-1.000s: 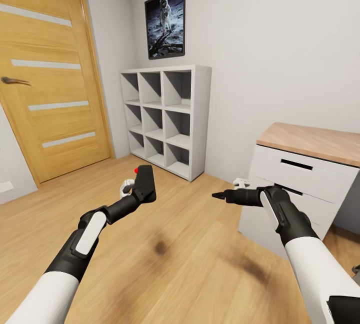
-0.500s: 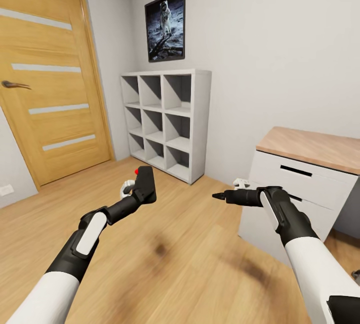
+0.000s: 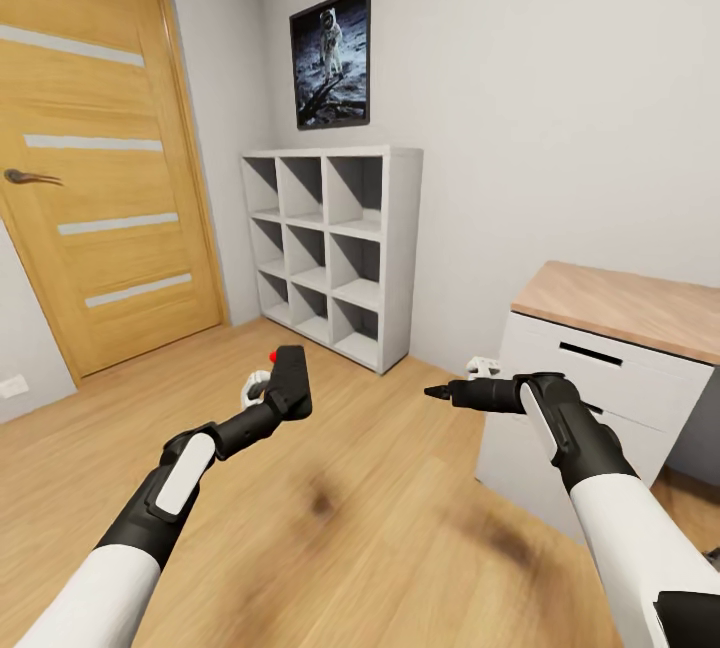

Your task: Attach the digital camera to the camera tripod in the bedroom.

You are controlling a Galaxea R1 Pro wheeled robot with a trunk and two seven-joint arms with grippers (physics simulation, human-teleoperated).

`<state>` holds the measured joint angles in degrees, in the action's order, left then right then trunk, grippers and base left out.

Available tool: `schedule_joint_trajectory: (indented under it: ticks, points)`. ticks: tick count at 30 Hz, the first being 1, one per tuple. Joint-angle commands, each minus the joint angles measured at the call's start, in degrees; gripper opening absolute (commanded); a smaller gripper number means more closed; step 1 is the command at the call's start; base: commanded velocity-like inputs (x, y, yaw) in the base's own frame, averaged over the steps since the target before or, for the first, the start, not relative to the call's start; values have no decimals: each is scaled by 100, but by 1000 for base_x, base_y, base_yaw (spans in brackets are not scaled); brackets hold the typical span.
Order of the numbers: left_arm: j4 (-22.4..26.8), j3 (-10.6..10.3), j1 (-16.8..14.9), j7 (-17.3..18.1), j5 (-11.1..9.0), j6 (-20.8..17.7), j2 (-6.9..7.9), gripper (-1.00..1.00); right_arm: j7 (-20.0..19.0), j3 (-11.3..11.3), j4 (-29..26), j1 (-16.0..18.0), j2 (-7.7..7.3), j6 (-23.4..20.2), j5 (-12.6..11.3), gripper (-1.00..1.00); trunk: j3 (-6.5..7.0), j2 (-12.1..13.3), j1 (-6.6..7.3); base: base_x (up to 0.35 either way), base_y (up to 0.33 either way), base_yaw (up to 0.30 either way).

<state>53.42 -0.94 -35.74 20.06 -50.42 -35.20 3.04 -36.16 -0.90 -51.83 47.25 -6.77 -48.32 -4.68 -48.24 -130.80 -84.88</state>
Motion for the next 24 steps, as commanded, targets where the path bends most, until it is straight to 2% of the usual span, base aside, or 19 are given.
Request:
schedule_joint_trajectory:
  ticks: [1,13,17,24]
  points:
    - [-24,-3,-3,5,-44,-23,4,-100,13,-7,-3,3,-1,-46,-50,100,12,39,24,0,0,0]
    - [-162,20,-3,12,-80,-36,10,-100,13,-7,-3,3,0,-40,-58,100,228,520,287,0,0,0]
    - [-283,120,-3,21,-99,-38,16,-100,13,-7,-3,3,3,-38,-66,100,300,681,375,0,0,0]
    - [-425,181,-3,0,-67,-19,29,-100,13,-7,-3,3,16,-31,-68,100,425,961,529,0,0,0]
